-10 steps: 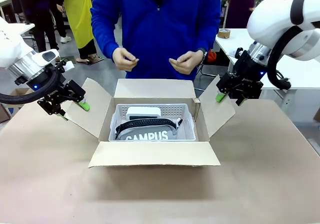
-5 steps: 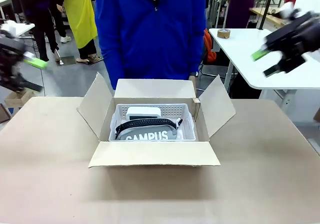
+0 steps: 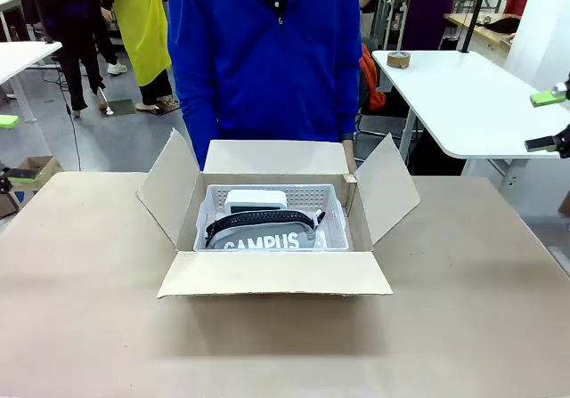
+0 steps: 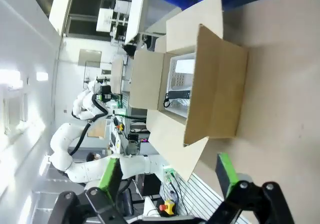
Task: Pack the gift set into the box.
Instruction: Lift both hands away from the flaps of the Package Box, then press and hold the closed box until the human finishes sealing it.
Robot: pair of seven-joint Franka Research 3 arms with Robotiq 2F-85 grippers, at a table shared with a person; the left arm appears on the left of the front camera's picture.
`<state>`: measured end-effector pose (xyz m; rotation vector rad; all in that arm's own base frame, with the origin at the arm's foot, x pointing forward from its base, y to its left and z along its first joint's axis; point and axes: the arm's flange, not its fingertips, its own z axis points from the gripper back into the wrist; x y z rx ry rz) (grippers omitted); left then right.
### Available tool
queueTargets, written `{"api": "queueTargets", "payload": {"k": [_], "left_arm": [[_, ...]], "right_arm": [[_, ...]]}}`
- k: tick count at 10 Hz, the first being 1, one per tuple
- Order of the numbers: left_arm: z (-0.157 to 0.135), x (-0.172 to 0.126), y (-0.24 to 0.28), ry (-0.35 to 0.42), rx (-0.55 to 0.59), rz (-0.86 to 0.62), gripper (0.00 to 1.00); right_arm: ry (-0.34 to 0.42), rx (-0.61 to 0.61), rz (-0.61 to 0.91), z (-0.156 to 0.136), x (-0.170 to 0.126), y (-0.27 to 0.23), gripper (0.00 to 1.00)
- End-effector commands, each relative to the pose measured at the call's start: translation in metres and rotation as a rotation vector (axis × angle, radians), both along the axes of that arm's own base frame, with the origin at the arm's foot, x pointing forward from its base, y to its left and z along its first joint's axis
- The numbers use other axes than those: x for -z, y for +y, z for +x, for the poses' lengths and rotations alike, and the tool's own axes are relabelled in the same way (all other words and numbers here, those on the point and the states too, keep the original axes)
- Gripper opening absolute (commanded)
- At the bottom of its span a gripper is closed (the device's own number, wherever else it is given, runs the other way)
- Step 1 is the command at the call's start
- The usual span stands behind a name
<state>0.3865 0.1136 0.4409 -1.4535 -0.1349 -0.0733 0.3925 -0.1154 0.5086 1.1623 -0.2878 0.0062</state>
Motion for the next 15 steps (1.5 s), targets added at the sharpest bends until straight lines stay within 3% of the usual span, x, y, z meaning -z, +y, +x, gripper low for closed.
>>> {"api": "queueTargets", "payload": {"k": [1,15], "left_arm": [[-0.0102,-0.0271,-0.0100,-0.053,0.038,0.026,1.00],[-0.0102,-0.0271,-0.0100,-0.053,0.038,0.026,1.00]], "right_arm": [[-0.024,-0.049,-0.028,0.0008,-0.0243,0.0157,1.00],[-0.024,-0.049,-0.028,0.0008,-0.0243,0.0157,1.00]]}}
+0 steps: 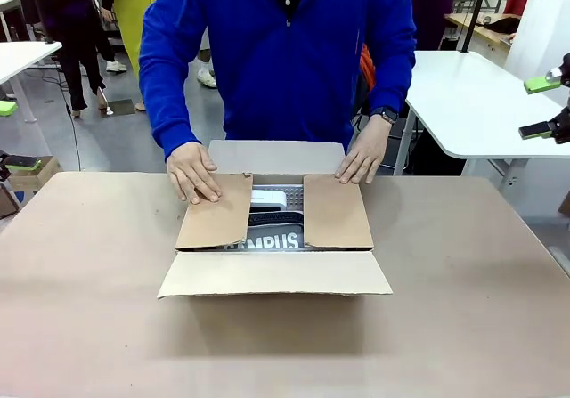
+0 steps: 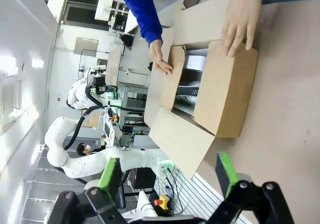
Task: Pack the gift set into the box.
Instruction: Press and hold the closed box until the human finishes sealing it.
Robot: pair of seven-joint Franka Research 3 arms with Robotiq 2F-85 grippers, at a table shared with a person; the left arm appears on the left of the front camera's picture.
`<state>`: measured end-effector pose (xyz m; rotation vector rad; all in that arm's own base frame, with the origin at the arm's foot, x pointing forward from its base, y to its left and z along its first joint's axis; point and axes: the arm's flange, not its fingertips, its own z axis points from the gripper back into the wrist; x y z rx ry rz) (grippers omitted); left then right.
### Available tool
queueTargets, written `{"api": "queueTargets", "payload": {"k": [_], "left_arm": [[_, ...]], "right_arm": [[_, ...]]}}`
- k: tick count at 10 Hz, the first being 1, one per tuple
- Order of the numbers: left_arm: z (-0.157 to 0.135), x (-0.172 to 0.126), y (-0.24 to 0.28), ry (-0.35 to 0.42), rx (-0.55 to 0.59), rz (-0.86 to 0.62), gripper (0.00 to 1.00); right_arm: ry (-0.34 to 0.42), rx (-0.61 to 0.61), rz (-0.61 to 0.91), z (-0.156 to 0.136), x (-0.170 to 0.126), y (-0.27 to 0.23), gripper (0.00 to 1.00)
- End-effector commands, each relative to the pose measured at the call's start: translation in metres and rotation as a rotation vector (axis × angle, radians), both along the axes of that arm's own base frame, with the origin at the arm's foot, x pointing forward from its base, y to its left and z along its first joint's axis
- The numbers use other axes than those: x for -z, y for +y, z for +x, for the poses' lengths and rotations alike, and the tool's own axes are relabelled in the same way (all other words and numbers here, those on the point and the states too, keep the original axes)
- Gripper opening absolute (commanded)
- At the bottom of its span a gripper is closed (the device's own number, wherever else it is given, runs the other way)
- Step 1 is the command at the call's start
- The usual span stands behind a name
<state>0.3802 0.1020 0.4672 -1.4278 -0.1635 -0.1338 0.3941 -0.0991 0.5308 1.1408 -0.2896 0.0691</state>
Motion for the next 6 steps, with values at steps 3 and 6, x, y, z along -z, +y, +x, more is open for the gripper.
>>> {"api": "queueTargets", "payload": {"k": [3,6], "left_arm": [[-0.0040,-0.0008,0.0016,0.003,0.016,0.001,1.00],[-0.0040,-0.0008,0.0016,0.003,0.016,0.001,1.00]], "right_arm": [[0.009,-0.004,0.000,-0.0009,-0.0021,-0.0005,1.00],[0.009,-0.004,0.000,-0.0009,-0.0021,-0.0005,1.00]]}}
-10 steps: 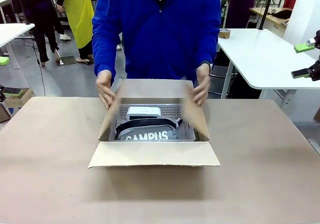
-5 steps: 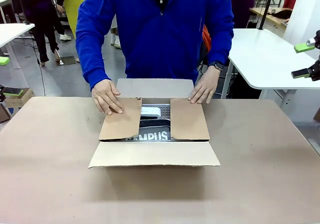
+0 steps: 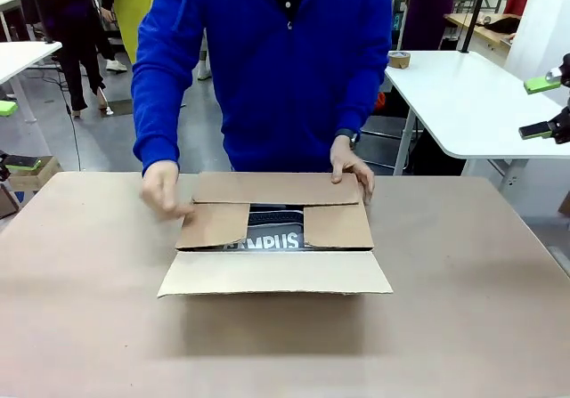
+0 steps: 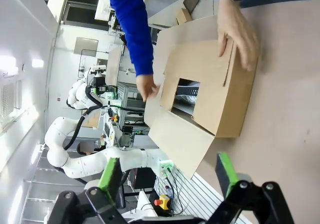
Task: Pack the gift set into the box.
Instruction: Press and hold the closed box until the human finishes sealing it.
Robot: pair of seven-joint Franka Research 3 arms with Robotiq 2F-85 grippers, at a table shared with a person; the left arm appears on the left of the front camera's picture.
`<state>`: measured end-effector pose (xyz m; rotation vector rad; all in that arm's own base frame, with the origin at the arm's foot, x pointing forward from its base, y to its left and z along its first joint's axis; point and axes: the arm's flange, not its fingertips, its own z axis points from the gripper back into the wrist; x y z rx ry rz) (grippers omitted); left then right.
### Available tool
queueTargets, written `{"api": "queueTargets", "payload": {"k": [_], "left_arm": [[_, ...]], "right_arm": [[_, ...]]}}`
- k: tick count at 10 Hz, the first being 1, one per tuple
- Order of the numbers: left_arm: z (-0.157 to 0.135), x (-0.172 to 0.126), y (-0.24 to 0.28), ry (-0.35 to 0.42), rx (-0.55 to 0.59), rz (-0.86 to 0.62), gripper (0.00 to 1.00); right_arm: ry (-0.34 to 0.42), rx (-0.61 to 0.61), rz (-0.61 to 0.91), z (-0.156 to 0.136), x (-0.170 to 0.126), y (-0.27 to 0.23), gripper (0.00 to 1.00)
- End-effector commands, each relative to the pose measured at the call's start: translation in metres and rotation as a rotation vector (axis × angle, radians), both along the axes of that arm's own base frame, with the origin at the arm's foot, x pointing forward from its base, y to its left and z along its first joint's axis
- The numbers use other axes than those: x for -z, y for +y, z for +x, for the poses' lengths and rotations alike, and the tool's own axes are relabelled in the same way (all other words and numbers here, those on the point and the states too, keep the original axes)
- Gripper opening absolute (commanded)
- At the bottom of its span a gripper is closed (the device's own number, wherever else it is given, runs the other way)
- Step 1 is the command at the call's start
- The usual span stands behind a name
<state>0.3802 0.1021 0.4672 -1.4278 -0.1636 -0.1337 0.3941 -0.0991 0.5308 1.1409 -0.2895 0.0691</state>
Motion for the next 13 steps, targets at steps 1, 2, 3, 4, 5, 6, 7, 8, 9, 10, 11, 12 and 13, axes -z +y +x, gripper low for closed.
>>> {"api": "queueTargets", "payload": {"k": [1,2,3,4,5,6,7,8,9,10,11,12,13], "left_arm": [[-0.0040,-0.0008,0.0015,0.003,0.016,0.001,1.00],[-0.0040,-0.0008,0.0015,0.003,0.016,0.001,1.00],[-0.0040,-0.0008,0.0015,0.003,0.016,0.001,1.00],[-0.0040,-0.0008,0.0015,0.003,0.016,0.001,1.00],[-0.0040,-0.0008,0.0015,0.003,0.016,0.001,1.00],[-0.0040,-0.0008,0.0015,0.003,0.016,0.001,1.00],[-0.0040,-0.0008,0.0015,0.003,0.016,0.001,1.00],[-0.0040,-0.0008,0.0015,0.003,0.016,0.001,1.00],[-0.0040,-0.0008,0.0015,0.003,0.016,0.001,1.00],[-0.0040,-0.0008,0.0015,0.003,0.016,0.001,1.00],[-0.0040,-0.0008,0.0015,0.003,0.016,0.001,1.00],[-0.0040,-0.0008,0.0015,0.003,0.016,0.001,1.00],[-0.0040,-0.0008,0.0015,0.003,0.016,0.001,1.00]], "right_arm": [[0.009,-0.004,0.000,-0.0009,-0.0021,-0.0006,1.00],[0.009,-0.004,0.000,-0.0009,-0.0021,-0.0006,1.00],[0.009,-0.004,0.000,-0.0009,-0.0021,-0.0006,1.00],[0.009,-0.004,0.000,-0.0009,-0.0021,-0.0006,1.00],[0.009,-0.004,0.000,-0.0009,-0.0021,-0.0006,1.00],[0.009,-0.004,0.000,-0.0009,-0.0021,-0.0006,1.00],[0.009,-0.004,0.000,-0.0009,-0.0021,-0.0006,1.00],[0.009,-0.004,0.000,-0.0009,-0.0021,-0.0006,1.00],[0.009,-0.004,0.000,-0.0009,-0.0021,-0.0006,1.00],[0.009,-0.004,0.000,-0.0009,-0.0021,-0.0006,1.00],[0.009,-0.004,0.000,-0.0009,-0.0021,-0.0006,1.00],[0.009,-0.004,0.000,-0.0009,-0.0021,-0.0006,1.00],[0.009,-0.004,0.000,-0.0009,-0.0021,-0.0006,1.00]]}}
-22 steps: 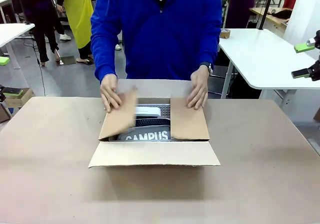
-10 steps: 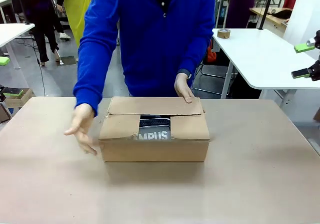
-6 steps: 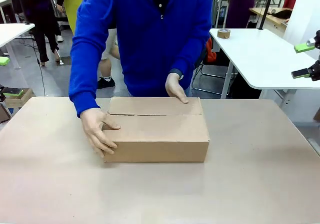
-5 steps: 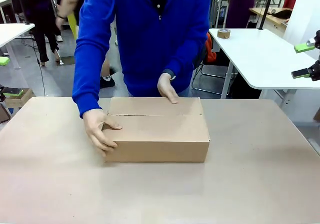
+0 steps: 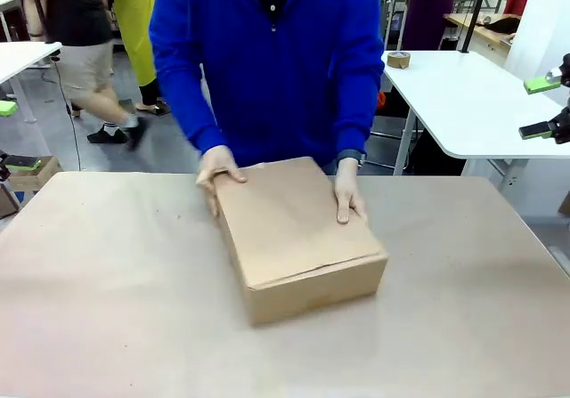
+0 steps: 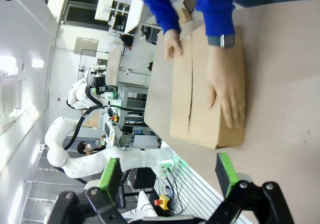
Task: Pack the gift set into the box.
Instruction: Press and hold the closed box until the human finishes sealing it.
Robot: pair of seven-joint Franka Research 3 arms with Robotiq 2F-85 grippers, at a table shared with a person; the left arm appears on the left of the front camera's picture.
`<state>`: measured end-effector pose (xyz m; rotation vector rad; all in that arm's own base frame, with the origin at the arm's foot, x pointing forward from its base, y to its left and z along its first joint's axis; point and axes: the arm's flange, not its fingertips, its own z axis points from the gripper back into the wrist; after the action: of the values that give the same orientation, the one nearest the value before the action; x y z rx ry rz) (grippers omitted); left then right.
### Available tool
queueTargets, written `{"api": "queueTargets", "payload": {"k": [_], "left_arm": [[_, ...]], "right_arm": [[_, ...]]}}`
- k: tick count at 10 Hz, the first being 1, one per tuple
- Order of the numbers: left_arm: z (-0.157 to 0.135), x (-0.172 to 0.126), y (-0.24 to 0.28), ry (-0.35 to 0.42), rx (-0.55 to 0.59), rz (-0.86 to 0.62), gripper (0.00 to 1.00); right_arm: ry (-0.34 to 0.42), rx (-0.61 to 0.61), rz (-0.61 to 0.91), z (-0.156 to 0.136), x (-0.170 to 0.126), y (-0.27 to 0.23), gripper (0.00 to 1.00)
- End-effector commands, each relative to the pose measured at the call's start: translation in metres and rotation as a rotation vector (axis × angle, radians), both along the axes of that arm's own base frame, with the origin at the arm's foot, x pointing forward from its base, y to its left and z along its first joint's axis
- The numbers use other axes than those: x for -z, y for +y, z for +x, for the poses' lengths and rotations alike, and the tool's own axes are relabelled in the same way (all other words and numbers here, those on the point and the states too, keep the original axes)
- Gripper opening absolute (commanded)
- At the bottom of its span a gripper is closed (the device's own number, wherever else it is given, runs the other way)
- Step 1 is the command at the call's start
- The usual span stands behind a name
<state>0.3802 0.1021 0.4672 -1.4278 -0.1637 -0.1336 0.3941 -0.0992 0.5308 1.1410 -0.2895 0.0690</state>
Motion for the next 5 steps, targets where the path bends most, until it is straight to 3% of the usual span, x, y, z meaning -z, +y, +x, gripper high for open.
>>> {"api": "queueTargets", "payload": {"k": [1,5], "left_arm": [[-0.0039,-0.0008,0.0015,0.003,0.016,0.001,1.00],[-0.0039,-0.0008,0.0015,0.003,0.016,0.001,1.00]], "right_arm": [[0.009,-0.004,0.000,-0.0008,-0.0021,-0.0005,1.00],[0.009,-0.004,0.000,-0.0008,-0.0021,-0.0005,1.00]]}}
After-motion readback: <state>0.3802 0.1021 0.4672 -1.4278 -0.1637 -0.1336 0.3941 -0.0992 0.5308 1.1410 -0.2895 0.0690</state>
